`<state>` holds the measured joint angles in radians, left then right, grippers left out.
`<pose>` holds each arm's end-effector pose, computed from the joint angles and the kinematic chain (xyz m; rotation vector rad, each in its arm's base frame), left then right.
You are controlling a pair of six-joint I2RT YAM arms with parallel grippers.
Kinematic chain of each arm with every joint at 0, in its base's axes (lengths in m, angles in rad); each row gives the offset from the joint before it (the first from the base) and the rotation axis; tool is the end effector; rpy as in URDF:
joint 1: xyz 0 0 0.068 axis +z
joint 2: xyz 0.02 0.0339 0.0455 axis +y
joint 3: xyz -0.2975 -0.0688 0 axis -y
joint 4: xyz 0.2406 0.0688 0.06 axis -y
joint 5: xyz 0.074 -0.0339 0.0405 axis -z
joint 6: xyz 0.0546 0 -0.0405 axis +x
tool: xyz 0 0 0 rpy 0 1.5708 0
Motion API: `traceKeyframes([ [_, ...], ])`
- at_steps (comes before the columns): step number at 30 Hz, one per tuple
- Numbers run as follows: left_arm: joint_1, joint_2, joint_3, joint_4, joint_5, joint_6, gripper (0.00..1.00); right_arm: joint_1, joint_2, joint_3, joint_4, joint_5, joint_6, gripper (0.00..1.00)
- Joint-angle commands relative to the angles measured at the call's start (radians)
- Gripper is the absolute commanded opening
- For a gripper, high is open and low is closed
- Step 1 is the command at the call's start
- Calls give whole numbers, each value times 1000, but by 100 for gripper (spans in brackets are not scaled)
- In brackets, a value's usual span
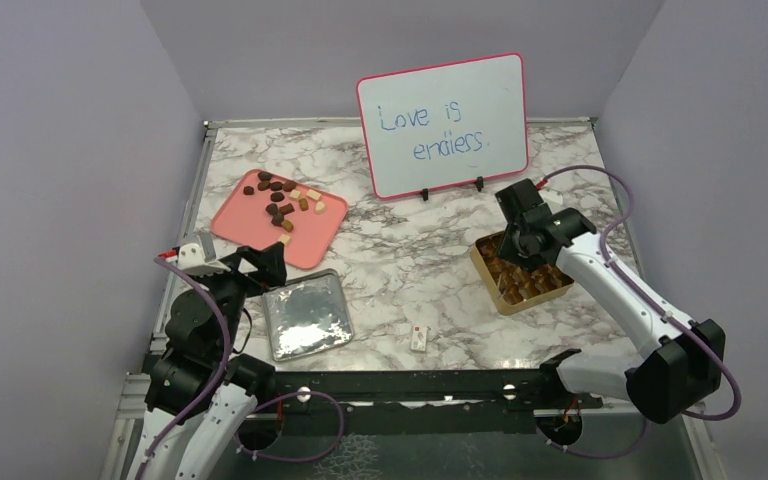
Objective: Pack the chocolate
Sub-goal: Place the fake chocolate in the packing box, then adjust the clamp.
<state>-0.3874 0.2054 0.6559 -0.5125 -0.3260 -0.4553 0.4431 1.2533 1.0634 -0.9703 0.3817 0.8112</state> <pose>0.0480 -0.0007 0.3252 -0.3059 1.6143 -0.3805 0.2115 0.0779 0.2953 0.5762 2.5262 -0.0886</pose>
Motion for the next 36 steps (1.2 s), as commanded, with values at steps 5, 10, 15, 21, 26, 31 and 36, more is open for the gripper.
traceKeyframes([
  [5, 5, 112, 17, 28, 92, -21, 99, -6, -94, 42, 96, -124, -241, 39],
  [10, 5, 261, 56, 35, 179, -2, 99, -4, -165, 14, 214, -361, -419, 39],
  [15, 5, 460, 148, 31, 301, 4, 99, -3, -218, -53, 353, -581, -458, 38],
  [21, 5, 670, 241, 59, 406, -32, 99, 53, -196, -87, 461, -701, -472, 38],
  [26, 9, 795, 327, 87, 489, -51, 99, 169, -148, -92, 542, -693, -471, 38],
  [31, 23, 828, 369, 127, 539, -101, 99, 307, -91, -59, 586, -637, -487, 39],
  [36, 35, 801, 347, 227, 695, -224, 94, 406, -29, -34, 640, -621, -499, 39],
])
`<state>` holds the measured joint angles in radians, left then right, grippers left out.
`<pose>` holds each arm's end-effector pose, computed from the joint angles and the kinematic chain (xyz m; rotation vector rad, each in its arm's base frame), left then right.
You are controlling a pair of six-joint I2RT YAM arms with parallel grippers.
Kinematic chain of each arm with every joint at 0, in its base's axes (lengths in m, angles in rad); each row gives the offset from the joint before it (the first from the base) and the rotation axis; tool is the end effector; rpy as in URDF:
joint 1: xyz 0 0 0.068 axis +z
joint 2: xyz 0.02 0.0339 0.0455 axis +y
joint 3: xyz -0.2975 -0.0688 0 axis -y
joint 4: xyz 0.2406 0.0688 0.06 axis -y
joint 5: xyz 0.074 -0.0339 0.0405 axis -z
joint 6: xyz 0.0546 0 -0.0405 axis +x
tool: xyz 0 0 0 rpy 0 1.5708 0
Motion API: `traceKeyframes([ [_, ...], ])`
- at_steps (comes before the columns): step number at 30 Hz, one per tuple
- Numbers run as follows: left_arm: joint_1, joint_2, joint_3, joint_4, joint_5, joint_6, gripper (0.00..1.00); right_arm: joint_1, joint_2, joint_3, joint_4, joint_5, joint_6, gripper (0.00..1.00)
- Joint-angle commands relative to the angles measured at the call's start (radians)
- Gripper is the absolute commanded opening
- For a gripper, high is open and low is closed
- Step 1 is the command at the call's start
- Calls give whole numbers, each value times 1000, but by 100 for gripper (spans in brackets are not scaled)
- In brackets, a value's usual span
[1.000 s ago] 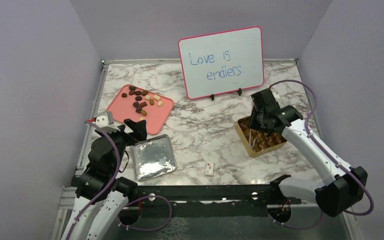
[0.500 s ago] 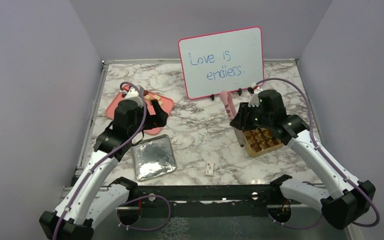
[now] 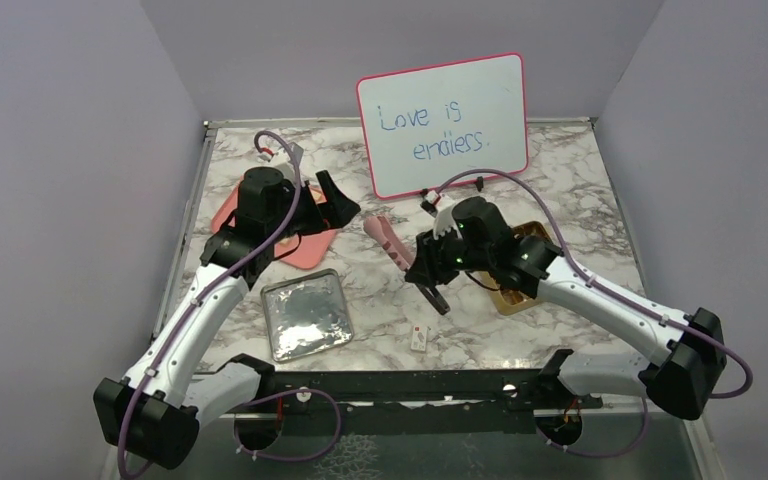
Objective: Pack the chocolate
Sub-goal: Adjust the clamp, then pick up the fake chocolate from the plate.
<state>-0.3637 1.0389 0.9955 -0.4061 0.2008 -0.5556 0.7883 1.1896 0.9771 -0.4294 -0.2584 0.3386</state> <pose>0.2082 -0.0909 0.3640 -0.0688 2.0993 -0.7731 0.1725 0.1933 0.3216 -0.6694 2.2445 0.8821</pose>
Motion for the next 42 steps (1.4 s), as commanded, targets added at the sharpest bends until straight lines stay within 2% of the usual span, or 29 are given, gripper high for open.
traceKeyframes([
  [1, 11, -43, -13, 161, 204, -159, 92, 80, 51, 60, 105, 25, -30, 39],
  [5, 11, -82, -92, 255, 249, -252, 90, 128, 97, 95, 117, 47, -42, 39],
  [10, 11, -52, -146, 224, 222, -210, 91, 160, 138, 148, 113, 83, -60, 39],
  [15, 11, 20, -116, 13, 21, -68, 91, 166, 151, 190, 91, 141, -71, 39],
  [24, 12, -69, -171, -20, -165, -25, 90, 166, 173, 206, 90, 187, -93, 39],
  [31, 12, -77, -170, -60, -223, 5, 90, 165, 217, 249, 104, 186, -116, 39],
  [36, 12, -172, -144, -83, -283, 19, 91, 166, 281, 301, 96, 191, -133, 39],
  [42, 11, -363, -127, -82, -379, 58, 96, 165, 392, 377, 97, 179, -150, 39],
])
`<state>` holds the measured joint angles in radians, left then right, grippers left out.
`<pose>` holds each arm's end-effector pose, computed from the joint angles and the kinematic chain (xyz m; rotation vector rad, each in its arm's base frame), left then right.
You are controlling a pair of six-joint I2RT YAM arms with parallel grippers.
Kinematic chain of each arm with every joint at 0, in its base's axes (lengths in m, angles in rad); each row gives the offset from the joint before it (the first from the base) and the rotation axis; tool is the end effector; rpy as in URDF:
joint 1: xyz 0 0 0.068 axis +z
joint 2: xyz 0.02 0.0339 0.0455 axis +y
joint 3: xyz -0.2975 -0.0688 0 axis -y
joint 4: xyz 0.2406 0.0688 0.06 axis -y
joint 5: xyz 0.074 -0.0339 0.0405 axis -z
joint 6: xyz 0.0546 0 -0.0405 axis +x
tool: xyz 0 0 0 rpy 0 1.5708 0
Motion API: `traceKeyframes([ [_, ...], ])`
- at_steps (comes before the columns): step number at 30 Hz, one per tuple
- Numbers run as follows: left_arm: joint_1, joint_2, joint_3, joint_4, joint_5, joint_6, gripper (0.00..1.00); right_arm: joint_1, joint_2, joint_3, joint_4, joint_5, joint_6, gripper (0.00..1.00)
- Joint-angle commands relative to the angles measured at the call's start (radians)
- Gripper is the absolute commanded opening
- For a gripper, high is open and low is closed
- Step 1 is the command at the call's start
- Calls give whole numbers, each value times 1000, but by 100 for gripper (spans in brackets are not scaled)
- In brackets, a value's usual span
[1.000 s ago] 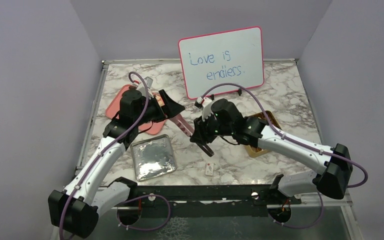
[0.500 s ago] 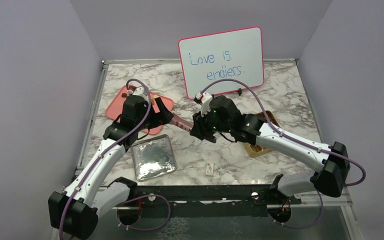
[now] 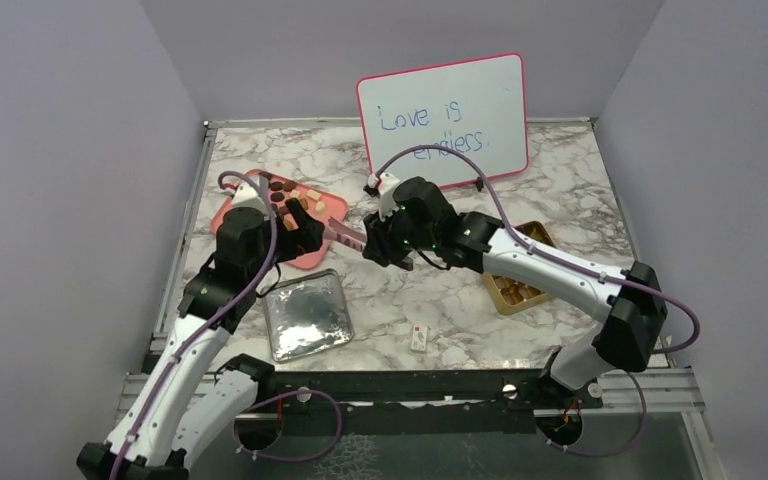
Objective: Pack the chocolate
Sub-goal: Pick up the fake chocolate from the plate.
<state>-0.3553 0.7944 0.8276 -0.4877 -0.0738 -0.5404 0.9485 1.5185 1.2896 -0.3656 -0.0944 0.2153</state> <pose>0.1565 -0.0538 0.3373 -0.2375 2.0452 -0.4880 0.2049 0.2945 0.3425 -0.8650 2.0942 0.7505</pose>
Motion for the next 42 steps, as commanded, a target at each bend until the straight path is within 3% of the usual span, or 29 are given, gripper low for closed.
traceKeyframes([
  [1, 3, -150, 37, 3, -118, 49, 97, 5, 94, 80, 38, 11, -29, 39],
  [5, 4, -281, -19, 30, -176, 67, 99, 6, 202, 170, 29, 34, -51, 39],
  [10, 3, -407, -115, 52, -249, 88, 99, 6, 353, 322, -8, 184, -113, 39],
  [18, 2, -461, -114, 53, -274, 112, 99, 4, 569, 559, -85, 354, -196, 40],
  [29, 3, -488, -115, 53, -288, 122, 99, -8, 758, 759, -162, 335, -198, 42],
  [42, 3, -489, -117, 52, -293, 124, 99, -11, 840, 801, -194, 364, -242, 42],
])
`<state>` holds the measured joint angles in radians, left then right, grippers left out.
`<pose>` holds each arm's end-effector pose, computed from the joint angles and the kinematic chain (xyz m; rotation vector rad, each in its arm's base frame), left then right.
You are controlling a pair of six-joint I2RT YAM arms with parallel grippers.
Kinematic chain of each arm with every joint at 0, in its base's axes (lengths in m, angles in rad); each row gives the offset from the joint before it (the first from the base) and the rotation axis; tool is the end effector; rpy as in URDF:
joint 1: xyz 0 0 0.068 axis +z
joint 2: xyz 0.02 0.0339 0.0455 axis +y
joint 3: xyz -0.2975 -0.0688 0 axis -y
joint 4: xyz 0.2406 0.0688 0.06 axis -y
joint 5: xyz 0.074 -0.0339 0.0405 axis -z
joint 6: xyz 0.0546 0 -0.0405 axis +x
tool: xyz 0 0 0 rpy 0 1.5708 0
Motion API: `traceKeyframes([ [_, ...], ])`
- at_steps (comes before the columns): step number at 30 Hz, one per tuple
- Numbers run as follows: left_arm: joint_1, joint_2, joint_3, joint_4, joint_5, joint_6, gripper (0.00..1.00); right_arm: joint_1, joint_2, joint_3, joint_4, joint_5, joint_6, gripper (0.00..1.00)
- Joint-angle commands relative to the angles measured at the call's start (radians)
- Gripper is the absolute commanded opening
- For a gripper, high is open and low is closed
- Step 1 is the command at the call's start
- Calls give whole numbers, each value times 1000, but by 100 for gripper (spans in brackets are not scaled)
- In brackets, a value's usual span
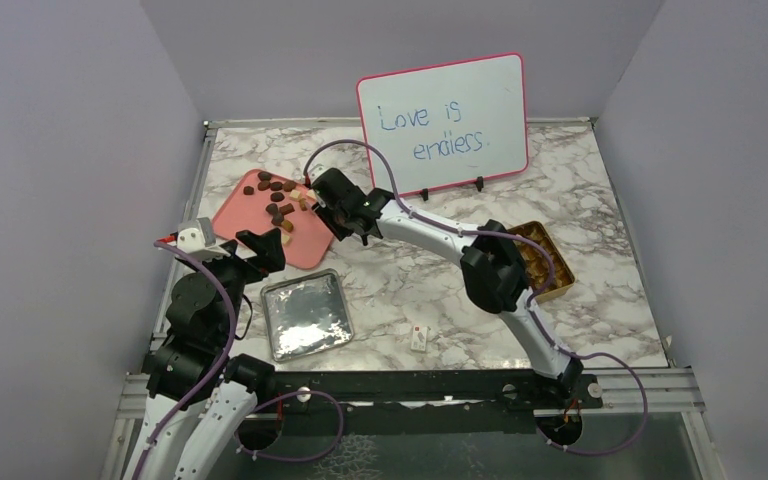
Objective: Pack the chocolate
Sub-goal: Pick up the fake chocolate from the plate.
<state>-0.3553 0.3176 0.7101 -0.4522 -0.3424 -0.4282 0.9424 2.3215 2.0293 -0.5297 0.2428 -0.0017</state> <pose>0.0644 -0.0044 0.3464 -0.3218 1.6048 -0.3229 0.3381 0.4430 0.2262 -0.9744 2.1579 0.1640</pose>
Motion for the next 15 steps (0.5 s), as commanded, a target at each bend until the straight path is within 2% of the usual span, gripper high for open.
traceKeyframes([
  [1, 3, -13, 0, 17, -25, 10, 99, -5, 44, 71, -33, 24, -26, 41],
  [9, 4, -17, 0, 17, -28, 10, 99, -4, 41, 83, -68, 21, -31, 35],
  [15, 3, -21, -1, 17, -30, 10, 99, -4, -11, 32, -78, -11, -18, 34],
])
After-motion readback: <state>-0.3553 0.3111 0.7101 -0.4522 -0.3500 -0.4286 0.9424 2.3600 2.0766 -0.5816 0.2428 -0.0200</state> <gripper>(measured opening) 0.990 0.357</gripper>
